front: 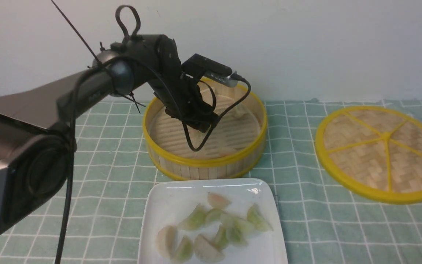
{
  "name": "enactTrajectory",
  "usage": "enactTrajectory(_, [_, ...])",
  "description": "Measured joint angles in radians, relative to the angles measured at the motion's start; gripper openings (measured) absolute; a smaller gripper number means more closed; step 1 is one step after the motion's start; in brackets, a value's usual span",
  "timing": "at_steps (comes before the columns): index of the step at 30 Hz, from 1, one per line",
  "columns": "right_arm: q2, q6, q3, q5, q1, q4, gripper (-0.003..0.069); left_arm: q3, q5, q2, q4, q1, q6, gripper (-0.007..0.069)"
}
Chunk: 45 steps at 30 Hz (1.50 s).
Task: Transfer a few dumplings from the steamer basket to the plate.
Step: Use the left arm to grab a dumpling from the steamer, then use the left arm to put the dumpling into the plate
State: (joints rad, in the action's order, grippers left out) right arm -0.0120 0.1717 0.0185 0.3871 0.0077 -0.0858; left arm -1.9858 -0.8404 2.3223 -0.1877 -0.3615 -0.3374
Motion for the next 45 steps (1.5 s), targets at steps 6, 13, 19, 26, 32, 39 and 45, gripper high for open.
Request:
enactTrajectory(6, [0.000,0.000,0.000,0.000,0.000,0.000,-0.0015,-0.002,0.054,0.037,0.001,0.000,0.000,0.0451])
enactTrajectory(13, [0.000,0.000,0.000,0.000,0.000,0.000,-0.0015,-0.017,-0.030,0.019,-0.001,-0.001,0.016,0.0169])
enactTrajectory(19, [0.000,0.000,0.000,0.000,0.000,0.000,-0.0015,-0.054,-0.266,-0.120,-0.002,-0.001,0.053,0.0174])
enactTrajectory(26, [0.000,-0.001,0.000,0.000,0.000,-0.001,-0.0015,-0.021,-0.384,-0.333,-0.036,-0.003,0.053,0.0174])
enactTrajectory(32, [0.000,-0.001,0.000,0.000,0.000,-0.002,-0.0015,0.349,-0.386,-0.525,-0.051,-0.045,0.054,0.0174])
enactTrajectory(39, [0.000,-0.001,0.000,0.000,0.000,-0.002,-0.0015,0.668,-0.128,-0.516,-0.050,-0.075,0.054,0.0174])
enactTrajectory(45, [0.000,-0.001,0.000,0.000,0.000,-0.002,-0.0015,0.694,-0.017,-0.441,-0.051,-0.075,0.054,0.0179])
